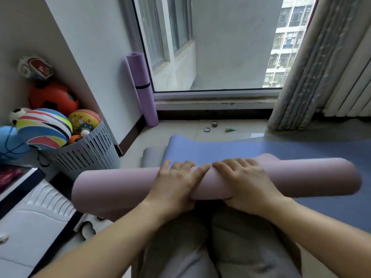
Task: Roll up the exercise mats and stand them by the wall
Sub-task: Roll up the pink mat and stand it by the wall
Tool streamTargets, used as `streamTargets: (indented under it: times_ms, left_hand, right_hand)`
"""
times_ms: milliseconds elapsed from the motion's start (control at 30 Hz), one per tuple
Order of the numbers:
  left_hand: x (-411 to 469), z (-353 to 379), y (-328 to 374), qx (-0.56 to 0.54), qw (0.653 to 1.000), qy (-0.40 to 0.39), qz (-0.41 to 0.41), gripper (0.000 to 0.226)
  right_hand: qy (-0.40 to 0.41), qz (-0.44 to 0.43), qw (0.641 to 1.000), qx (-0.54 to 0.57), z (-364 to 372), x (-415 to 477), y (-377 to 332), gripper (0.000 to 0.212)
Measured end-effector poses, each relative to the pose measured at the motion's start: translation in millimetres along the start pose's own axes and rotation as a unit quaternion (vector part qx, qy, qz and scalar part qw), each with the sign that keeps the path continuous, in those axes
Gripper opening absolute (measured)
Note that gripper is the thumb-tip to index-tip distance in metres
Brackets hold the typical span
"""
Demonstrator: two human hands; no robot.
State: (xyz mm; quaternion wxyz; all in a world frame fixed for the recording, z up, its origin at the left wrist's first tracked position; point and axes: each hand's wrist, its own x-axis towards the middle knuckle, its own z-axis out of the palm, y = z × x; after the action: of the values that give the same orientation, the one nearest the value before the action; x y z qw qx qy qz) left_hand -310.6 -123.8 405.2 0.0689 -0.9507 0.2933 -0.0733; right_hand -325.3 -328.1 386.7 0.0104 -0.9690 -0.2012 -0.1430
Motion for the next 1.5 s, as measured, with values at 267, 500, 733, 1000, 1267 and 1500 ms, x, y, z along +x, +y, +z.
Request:
streamTargets:
  times_ms: [267, 500, 733, 1000, 1267, 1500]
  left_hand:
    - [61.8, -81.1, -45.9, 0.093, 0.963, 0.245, -0.056, 0.095]
    - [49.8, -102.7, -45.0, 0.105, 0.943, 0.309, -0.058, 0.096]
    - [-10.0, -32.9, -4.5, 0.016, 0.989, 0.143, -0.036, 0.108]
    - [-55.7, -0.5, 34.9, -0.012, 0.995, -0.098, 0.006, 0.095]
    - [-26.6, 3.9, 12.9, -0.134, 0.978, -0.156, 0.023, 0.093]
    - [-24.3, 2.0, 36.0, 0.026, 0.987, -0.157, -0.008, 0.098]
  right_hand:
    - [0.204, 0.014, 0.977, -0.059, -83.8, 92.2, 27.0, 0.073]
    - [0.283, -0.006, 0.957, -0.058, -98.9, 94.9, 23.7, 0.067]
    - [0.084, -0.051, 0.995, -0.022, -44.8, 23.6, 0.3, 0.074]
    - [-0.113, -0.033, 0.992, 0.033, -6.5, -47.5, -24.3, 0.080]
    - [-0.195, -0.030, 0.979, 0.042, -23.7, -36.7, -25.7, 0.110]
    - [-0.206, -0.030, 0.978, 0.022, -5.3, -14.8, -19.6, 0.092]
